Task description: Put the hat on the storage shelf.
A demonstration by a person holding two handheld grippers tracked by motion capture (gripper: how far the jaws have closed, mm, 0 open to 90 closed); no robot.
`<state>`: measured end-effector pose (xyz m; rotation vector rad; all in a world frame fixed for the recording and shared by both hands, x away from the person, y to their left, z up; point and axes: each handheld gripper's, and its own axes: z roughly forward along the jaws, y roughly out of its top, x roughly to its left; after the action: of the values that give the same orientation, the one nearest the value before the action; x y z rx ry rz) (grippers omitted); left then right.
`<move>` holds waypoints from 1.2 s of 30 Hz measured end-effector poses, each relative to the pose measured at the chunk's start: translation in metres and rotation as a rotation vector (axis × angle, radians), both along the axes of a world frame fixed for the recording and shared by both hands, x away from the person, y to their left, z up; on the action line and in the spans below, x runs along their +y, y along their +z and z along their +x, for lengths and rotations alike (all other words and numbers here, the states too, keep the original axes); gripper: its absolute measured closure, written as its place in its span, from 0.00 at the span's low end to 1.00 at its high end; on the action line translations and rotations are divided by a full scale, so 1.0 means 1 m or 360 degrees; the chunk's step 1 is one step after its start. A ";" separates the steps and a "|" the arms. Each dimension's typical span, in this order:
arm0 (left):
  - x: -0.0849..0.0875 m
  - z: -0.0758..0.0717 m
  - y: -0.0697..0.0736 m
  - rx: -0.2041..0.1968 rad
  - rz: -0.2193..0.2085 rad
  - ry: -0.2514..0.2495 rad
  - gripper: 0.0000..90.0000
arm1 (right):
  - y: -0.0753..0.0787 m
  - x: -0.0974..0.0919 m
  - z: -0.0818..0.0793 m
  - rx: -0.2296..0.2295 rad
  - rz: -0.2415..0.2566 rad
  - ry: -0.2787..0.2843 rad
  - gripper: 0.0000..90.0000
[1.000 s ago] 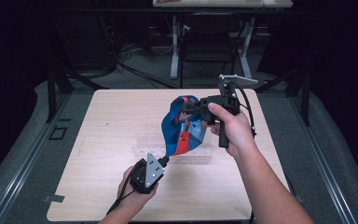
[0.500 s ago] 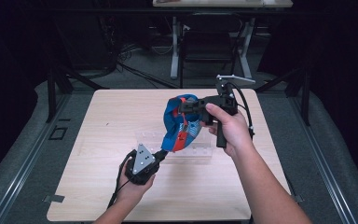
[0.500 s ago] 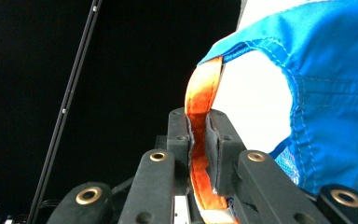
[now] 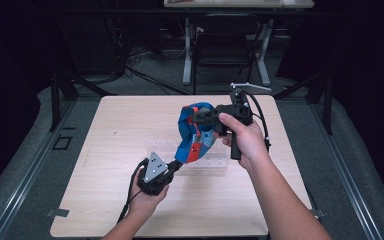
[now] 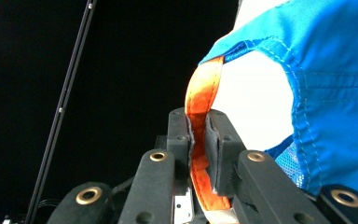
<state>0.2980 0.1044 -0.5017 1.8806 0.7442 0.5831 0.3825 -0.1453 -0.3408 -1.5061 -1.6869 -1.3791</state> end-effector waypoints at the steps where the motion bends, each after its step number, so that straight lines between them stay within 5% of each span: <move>1: 0.000 0.001 -0.001 0.0003 0.0000 0.0001 0.98 | -0.002 0.000 0.000 0.0002 0.0002 0.0000 0.90; 36: 0.009 0.003 -0.014 0.0068 -0.0034 -0.0035 0.98 | -0.017 0.004 0.002 0.0045 0.0027 0.0028 0.90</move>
<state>0.3008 0.1135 -0.5157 1.8846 0.7538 0.5207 0.3842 -0.1412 -0.3582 -1.4912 -1.6634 -1.3531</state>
